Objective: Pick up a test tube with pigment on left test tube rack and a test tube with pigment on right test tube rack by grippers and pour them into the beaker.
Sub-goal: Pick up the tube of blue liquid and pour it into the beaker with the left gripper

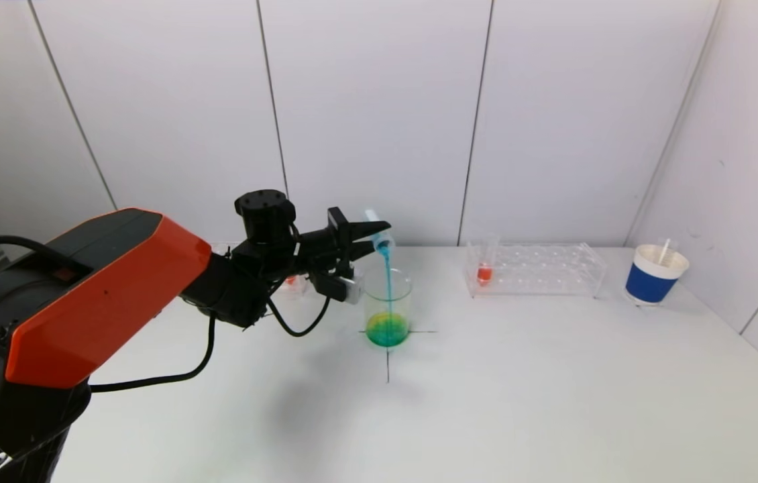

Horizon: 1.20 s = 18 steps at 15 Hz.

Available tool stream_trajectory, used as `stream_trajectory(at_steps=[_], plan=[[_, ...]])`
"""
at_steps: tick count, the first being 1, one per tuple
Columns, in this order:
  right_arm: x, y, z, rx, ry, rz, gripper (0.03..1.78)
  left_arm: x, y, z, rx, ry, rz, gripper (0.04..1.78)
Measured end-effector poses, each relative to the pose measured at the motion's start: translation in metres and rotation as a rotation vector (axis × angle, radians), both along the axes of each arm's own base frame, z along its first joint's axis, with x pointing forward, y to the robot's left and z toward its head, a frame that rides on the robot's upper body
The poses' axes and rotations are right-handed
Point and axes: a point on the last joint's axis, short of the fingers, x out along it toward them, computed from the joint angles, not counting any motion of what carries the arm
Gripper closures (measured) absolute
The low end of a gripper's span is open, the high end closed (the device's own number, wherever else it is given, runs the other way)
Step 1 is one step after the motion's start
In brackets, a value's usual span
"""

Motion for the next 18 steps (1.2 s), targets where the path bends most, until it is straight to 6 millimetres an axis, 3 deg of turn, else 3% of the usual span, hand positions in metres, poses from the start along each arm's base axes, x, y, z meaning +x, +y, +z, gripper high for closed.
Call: stream_trajectory(at_steps=[18], plan=[[0.0, 0.0, 0.0, 0.0, 0.0, 0.0, 0.04, 0.002, -0.003, 0.019, 0.027, -0.176, -0.014, 1.38]])
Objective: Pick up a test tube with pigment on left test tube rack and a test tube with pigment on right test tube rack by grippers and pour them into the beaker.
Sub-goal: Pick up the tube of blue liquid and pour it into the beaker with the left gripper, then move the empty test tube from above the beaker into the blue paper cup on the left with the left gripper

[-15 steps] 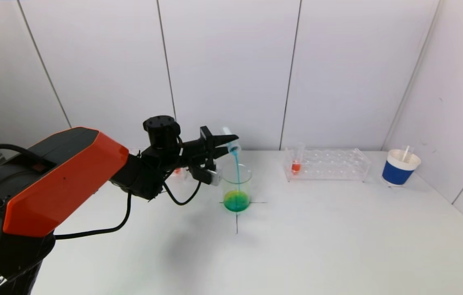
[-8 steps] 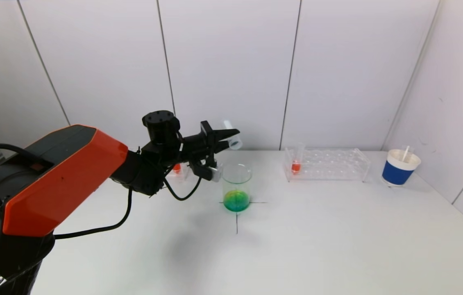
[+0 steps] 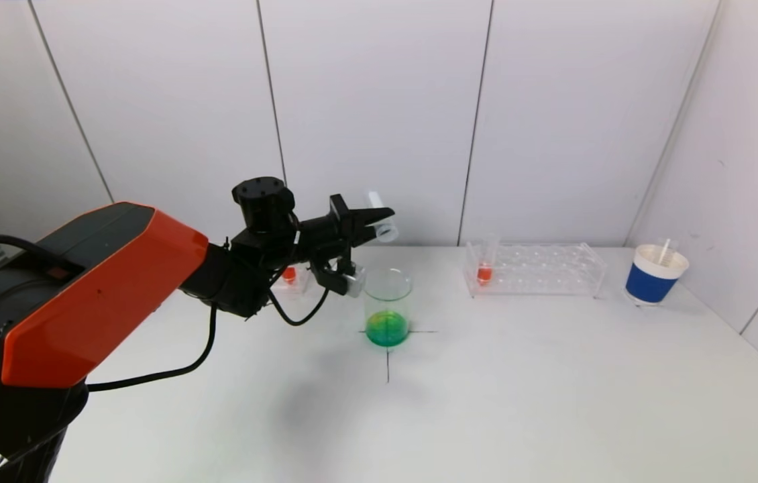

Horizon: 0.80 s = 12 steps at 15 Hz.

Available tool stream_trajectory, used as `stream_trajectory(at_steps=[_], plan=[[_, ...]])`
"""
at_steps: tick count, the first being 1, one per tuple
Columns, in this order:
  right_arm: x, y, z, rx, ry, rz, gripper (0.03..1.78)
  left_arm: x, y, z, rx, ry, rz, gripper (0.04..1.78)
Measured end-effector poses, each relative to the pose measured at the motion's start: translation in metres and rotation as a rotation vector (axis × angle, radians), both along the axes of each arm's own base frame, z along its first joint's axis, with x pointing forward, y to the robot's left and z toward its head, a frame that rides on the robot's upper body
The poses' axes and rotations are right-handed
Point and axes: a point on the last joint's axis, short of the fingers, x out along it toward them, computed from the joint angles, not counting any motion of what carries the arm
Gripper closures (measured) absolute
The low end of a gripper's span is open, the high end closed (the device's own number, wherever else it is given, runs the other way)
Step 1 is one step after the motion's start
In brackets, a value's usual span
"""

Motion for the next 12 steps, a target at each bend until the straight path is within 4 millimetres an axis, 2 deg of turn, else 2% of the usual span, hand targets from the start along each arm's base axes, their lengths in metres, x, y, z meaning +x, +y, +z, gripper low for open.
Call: stream_trajectory(at_steps=[8, 12], plan=[[0.0, 0.0, 0.0, 0.0, 0.0, 0.0, 0.04, -0.0033, -0.0026, 0.0043, 0.0, -0.013, -0.006, 1.38], [0.0, 0.0, 0.0, 0.0, 0.0, 0.0, 0.04, -0.0055, -0.0008, 0.0013, -0.031, 0.1, 0.01, 1.38]])
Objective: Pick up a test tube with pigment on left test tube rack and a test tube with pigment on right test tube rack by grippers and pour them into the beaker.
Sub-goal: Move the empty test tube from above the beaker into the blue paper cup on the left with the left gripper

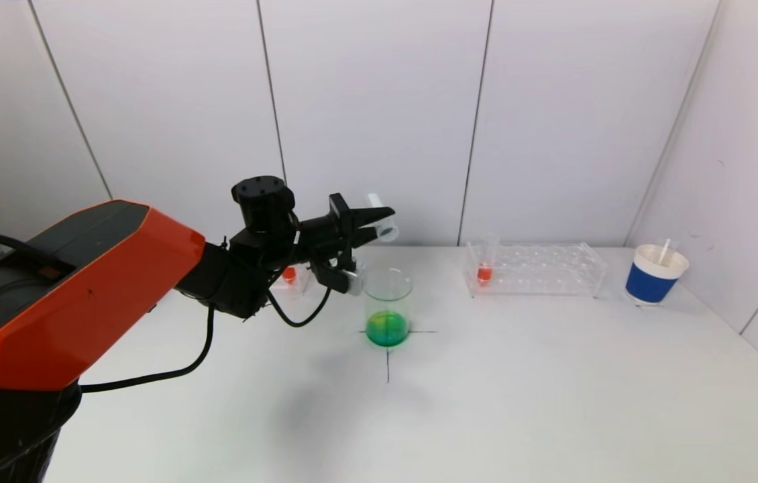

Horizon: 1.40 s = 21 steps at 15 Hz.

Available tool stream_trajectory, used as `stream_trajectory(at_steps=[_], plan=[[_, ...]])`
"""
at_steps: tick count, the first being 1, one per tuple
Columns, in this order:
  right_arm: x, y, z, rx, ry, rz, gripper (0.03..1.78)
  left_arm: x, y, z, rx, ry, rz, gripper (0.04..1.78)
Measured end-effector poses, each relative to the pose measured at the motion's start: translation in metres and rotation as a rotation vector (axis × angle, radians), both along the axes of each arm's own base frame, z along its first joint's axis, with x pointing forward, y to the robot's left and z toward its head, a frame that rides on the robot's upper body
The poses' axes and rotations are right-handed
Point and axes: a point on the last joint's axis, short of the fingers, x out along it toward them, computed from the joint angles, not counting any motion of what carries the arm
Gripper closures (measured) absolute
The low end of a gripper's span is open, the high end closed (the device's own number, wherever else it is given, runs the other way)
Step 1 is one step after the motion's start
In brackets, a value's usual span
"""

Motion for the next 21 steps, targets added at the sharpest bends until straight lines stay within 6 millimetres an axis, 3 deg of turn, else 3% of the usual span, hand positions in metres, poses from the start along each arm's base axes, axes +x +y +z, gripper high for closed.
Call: stream_trajectory(at_steps=[4, 8, 21], plan=[[0.0, 0.0, 0.0, 0.0, 0.0, 0.0, 0.04, -0.006, 0.003, -0.012, -0.052, 0.183, 0.013, 1.38], [0.0, 0.0, 0.0, 0.0, 0.0, 0.0, 0.04, -0.009, 0.006, -0.011, -0.161, 0.277, 0.068, 1.38], [0.0, 0.0, 0.0, 0.0, 0.0, 0.0, 0.04, -0.009, 0.021, -0.006, -0.504, 0.677, 0.44, 1.38]])
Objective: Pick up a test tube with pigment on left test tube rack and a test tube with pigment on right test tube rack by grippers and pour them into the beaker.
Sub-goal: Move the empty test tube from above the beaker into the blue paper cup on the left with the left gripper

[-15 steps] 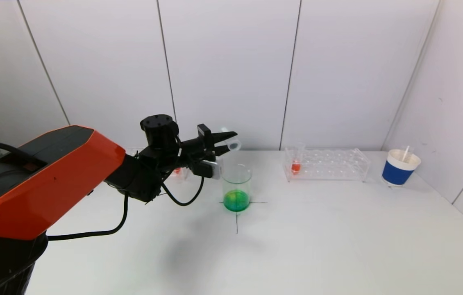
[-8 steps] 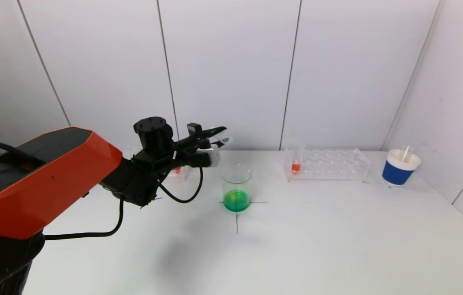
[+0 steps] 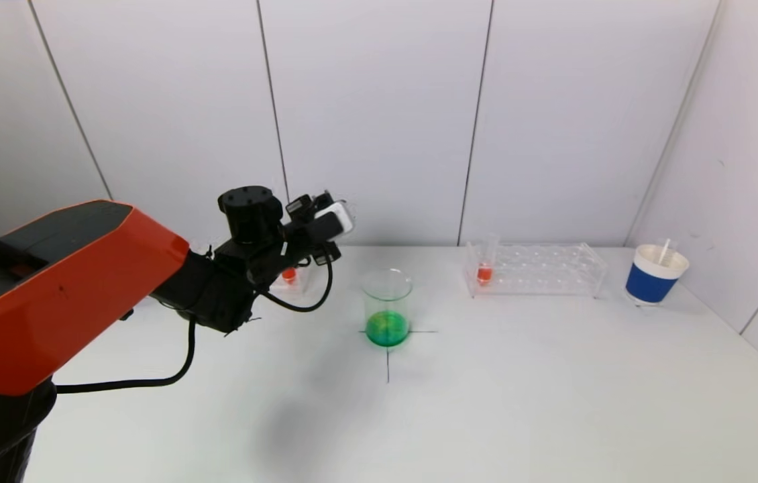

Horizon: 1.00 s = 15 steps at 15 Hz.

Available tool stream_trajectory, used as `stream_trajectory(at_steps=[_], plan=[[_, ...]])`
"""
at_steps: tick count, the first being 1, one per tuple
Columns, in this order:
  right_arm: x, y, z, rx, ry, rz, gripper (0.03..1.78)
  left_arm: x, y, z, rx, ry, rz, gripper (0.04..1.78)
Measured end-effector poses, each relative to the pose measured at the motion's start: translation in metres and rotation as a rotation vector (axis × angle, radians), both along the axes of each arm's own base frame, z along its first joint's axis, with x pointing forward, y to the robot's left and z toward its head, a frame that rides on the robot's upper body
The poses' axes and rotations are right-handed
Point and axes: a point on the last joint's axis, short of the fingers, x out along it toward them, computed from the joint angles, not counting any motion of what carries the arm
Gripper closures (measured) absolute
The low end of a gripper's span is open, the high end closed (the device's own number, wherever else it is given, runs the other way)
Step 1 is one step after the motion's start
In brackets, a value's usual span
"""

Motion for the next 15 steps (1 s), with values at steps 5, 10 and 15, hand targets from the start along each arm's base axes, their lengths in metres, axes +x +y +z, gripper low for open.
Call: stream_trajectory(at_steps=[5, 10, 15], plan=[[0.0, 0.0, 0.0, 0.0, 0.0, 0.0, 0.04, -0.009, 0.002, 0.02, -0.174, 0.206, 0.133, 1.38], [0.0, 0.0, 0.0, 0.0, 0.0, 0.0, 0.04, -0.007, 0.004, 0.053, -0.427, 0.313, 0.329, 1.38], [0.0, 0.0, 0.0, 0.0, 0.0, 0.0, 0.04, 0.01, 0.025, 0.094, -0.64, 0.282, 0.549, 1.38]])
